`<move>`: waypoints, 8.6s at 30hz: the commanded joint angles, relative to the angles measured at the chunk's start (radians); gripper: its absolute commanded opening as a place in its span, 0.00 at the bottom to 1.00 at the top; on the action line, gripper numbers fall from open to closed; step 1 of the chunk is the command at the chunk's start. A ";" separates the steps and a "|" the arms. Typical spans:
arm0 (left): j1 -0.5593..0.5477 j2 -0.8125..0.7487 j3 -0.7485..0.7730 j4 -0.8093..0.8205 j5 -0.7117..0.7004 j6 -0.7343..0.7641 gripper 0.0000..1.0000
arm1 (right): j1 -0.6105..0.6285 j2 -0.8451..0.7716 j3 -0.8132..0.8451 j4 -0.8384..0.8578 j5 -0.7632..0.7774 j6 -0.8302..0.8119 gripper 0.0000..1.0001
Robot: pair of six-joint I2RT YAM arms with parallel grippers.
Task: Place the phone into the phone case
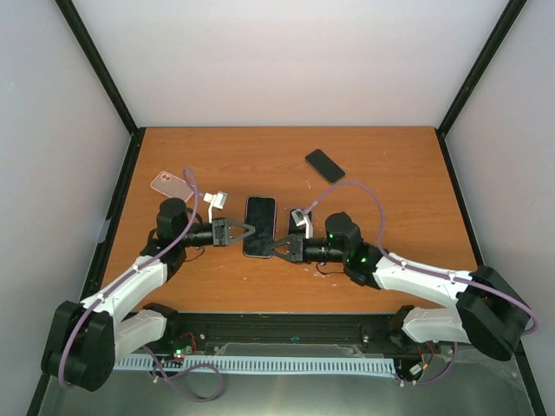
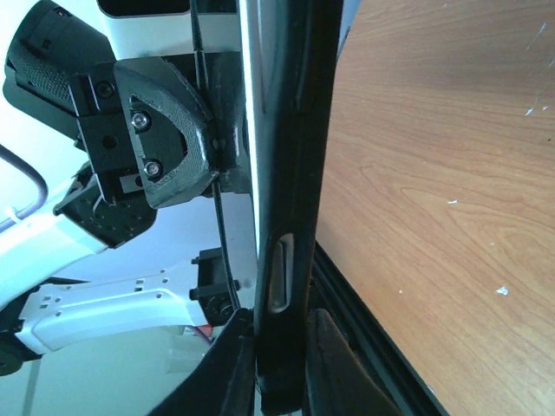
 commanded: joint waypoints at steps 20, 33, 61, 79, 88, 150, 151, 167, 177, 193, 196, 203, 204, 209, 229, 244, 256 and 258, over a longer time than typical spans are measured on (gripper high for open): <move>-0.002 -0.033 0.103 -0.068 0.188 0.101 0.14 | -0.023 -0.273 0.076 -0.327 0.285 -0.162 0.83; -0.012 -0.040 0.094 -0.043 0.366 0.088 0.15 | -0.068 -0.153 0.238 -0.323 0.029 -0.188 0.87; -0.014 0.169 0.192 -0.481 0.208 0.331 0.11 | -0.153 -0.164 0.182 -0.290 0.085 -0.340 0.18; -0.014 0.046 0.182 -0.141 0.121 0.095 0.14 | -0.090 -0.058 -0.024 0.107 -0.056 -0.030 0.76; -0.014 0.014 0.162 -0.034 0.054 0.027 0.14 | -0.044 0.018 -0.053 0.289 -0.067 0.093 0.66; -0.009 0.048 0.312 -0.298 -0.150 0.224 0.06 | -0.015 -0.126 -0.029 0.067 -0.152 -0.207 0.03; -0.010 0.048 0.313 -0.298 -0.149 0.223 0.10 | -0.016 -0.128 -0.031 0.067 -0.145 -0.207 0.03; -0.009 0.005 0.356 -0.543 -0.372 0.340 0.99 | -0.148 -0.266 0.023 -0.429 0.076 -0.320 0.03; -0.008 0.024 0.337 -0.699 -0.583 0.310 1.00 | -0.476 -0.230 0.005 -0.692 -0.062 -0.456 0.03; 0.120 0.160 0.297 -0.775 -0.772 0.154 0.99 | -0.650 0.043 -0.059 -0.644 -0.168 -0.516 0.08; 0.147 0.185 0.300 -0.776 -0.796 0.118 0.99 | -0.661 0.061 -0.077 -0.630 -0.145 -0.516 0.14; 0.202 0.308 0.393 -0.822 -0.936 0.046 0.98 | -0.665 0.053 -0.077 -0.675 -0.055 -0.511 0.39; 0.214 0.327 0.405 -0.818 -0.941 0.046 0.98 | -0.665 0.044 -0.078 -0.687 -0.041 -0.510 0.48; 0.294 0.417 0.468 -0.808 -0.951 0.008 0.94 | -0.665 -0.040 -0.076 -0.743 0.000 -0.496 0.75; 0.454 0.782 0.737 -0.771 -1.006 0.032 0.70 | -0.663 -0.308 -0.035 -0.871 0.110 -0.461 1.00; 0.471 0.869 0.749 -0.727 -0.968 0.037 0.44 | -0.663 -0.360 -0.053 -0.856 0.083 -0.434 1.00; 0.471 0.879 0.753 -0.767 -0.955 0.069 0.29 | -0.663 -0.410 -0.035 -0.875 0.090 -0.431 1.00; 0.472 0.873 0.738 -0.769 -0.951 0.076 0.23 | -0.663 -0.421 -0.026 -0.872 0.081 -0.436 1.00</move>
